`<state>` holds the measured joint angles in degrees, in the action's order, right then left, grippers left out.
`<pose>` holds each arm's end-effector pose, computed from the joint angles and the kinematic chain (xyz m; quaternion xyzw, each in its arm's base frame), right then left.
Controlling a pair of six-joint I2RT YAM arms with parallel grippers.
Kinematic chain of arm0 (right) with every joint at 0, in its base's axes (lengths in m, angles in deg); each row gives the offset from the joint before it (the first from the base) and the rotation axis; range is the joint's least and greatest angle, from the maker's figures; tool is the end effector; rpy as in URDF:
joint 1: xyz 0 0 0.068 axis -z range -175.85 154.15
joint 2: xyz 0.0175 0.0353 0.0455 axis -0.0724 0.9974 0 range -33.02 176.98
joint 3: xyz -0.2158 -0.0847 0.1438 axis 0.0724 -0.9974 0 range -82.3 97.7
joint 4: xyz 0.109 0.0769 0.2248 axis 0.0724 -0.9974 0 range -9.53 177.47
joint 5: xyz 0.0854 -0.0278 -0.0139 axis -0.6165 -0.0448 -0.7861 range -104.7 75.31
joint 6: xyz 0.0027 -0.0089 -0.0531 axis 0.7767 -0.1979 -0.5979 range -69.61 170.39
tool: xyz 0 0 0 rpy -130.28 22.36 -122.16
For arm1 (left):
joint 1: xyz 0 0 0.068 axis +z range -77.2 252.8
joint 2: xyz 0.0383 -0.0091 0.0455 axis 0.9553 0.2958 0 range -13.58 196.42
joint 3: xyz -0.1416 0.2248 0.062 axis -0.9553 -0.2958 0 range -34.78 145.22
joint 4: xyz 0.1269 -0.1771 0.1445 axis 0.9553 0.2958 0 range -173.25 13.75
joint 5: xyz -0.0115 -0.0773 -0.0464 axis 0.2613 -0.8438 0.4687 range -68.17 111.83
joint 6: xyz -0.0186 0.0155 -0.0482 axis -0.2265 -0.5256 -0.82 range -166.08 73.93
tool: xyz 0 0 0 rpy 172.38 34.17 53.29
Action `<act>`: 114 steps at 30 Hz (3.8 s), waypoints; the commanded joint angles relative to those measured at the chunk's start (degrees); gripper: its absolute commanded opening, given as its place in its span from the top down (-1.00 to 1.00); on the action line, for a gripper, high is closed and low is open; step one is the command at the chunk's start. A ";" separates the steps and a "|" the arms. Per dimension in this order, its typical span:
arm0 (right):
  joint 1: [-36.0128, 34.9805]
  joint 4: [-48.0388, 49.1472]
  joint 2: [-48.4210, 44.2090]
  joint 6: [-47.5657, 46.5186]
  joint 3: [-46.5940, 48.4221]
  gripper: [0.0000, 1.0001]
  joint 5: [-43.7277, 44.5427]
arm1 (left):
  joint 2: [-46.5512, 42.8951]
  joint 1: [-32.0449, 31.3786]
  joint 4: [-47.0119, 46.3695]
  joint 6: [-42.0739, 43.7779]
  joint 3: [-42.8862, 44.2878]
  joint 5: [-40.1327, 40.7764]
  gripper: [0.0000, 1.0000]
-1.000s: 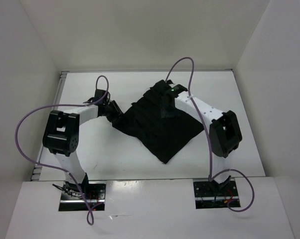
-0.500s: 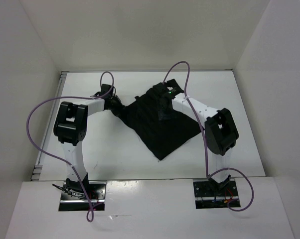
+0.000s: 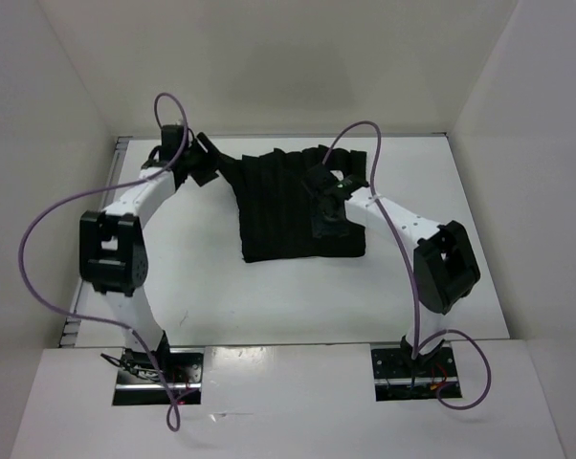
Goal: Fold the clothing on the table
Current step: Flatten the skirt out
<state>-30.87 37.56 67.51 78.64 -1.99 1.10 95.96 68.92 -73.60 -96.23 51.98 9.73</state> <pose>0.2968 0.1961 0.2430 -0.0339 0.9753 -0.0255 0.2166 0.4477 -0.0376 0.2643 -0.2958 0.8214 -0.2998 0.3846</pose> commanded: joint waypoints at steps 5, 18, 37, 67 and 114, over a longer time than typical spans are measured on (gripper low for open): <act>6.36 5.78 -5.60 1.81 -1.21 -0.11 0.83 | -21.81 -5.52 -2.36 -8.47 -27.24 6.38 0.36; 17.62 9.30 -11.58 1.81 -5.69 -0.13 -4.27 | -14.10 -7.46 -2.44 -10.14 -32.80 5.86 0.44; 21.92 9.83 -8.52 1.81 -7.97 -0.13 -7.96 | -11.00 -12.20 0.19 -11.28 -37.71 -1.52 0.13; 34.05 16.78 -3.85 2.86 -13.16 -0.08 -16.06 | -5.31 -20.11 -0.68 -12.34 -36.31 -3.19 0.13; 30.81 21.52 -0.25 1.11 -16.68 -0.08 -28.62 | -23.50 -10.01 4.07 -9.44 -40.53 0.23 -0.29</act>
<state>0.62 56.88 69.33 79.51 -18.21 -26.29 72.85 58.69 -69.43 -104.25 13.36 9.90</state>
